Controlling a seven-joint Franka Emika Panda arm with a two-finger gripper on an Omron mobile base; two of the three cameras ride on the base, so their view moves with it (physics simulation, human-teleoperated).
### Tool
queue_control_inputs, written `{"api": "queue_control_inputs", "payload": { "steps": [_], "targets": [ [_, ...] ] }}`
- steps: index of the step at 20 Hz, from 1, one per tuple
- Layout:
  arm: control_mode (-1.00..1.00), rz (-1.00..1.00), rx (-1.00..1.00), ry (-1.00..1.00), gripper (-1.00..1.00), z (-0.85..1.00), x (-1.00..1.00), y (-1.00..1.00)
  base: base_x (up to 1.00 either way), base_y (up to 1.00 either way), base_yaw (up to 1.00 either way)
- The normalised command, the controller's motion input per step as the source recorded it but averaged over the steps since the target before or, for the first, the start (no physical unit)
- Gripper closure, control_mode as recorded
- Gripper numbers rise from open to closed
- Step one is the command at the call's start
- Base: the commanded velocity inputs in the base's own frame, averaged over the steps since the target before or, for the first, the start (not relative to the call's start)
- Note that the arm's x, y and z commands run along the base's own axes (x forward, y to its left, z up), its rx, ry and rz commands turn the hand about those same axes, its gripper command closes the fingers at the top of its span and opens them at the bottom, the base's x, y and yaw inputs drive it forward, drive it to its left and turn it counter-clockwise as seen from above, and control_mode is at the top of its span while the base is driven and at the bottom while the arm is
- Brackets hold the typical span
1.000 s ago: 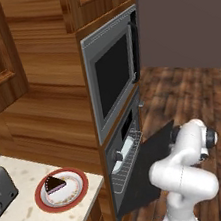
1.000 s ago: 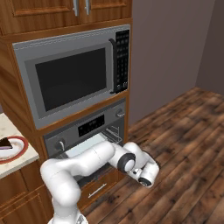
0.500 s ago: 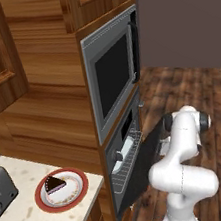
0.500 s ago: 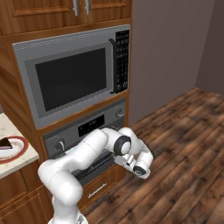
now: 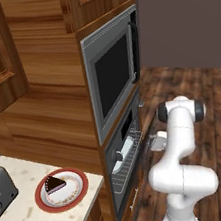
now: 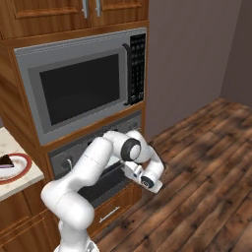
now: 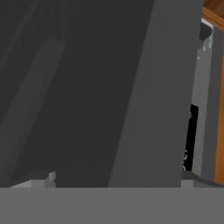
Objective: Take the baked cake out of the oven and place it on the plate for cooling. Then close the oven door.
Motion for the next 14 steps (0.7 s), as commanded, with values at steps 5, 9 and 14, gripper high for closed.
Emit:
{"api": "queue_control_inputs", "payload": {
  "steps": [5,9,14],
  "targets": [
    [-1.00,-0.20,-0.11,-0.17,-1.00,0.00,0.13,1.00,0.00,0.00,0.00],
    [-1.00,-0.21,-0.11,-0.15,-1.00,0.00,0.17,1.00,0.00,0.00,0.00],
    [-1.00,-0.22,-0.05,-0.11,-1.00,0.00,0.16,1.00,0.00,0.00,0.00]
  ]
}}
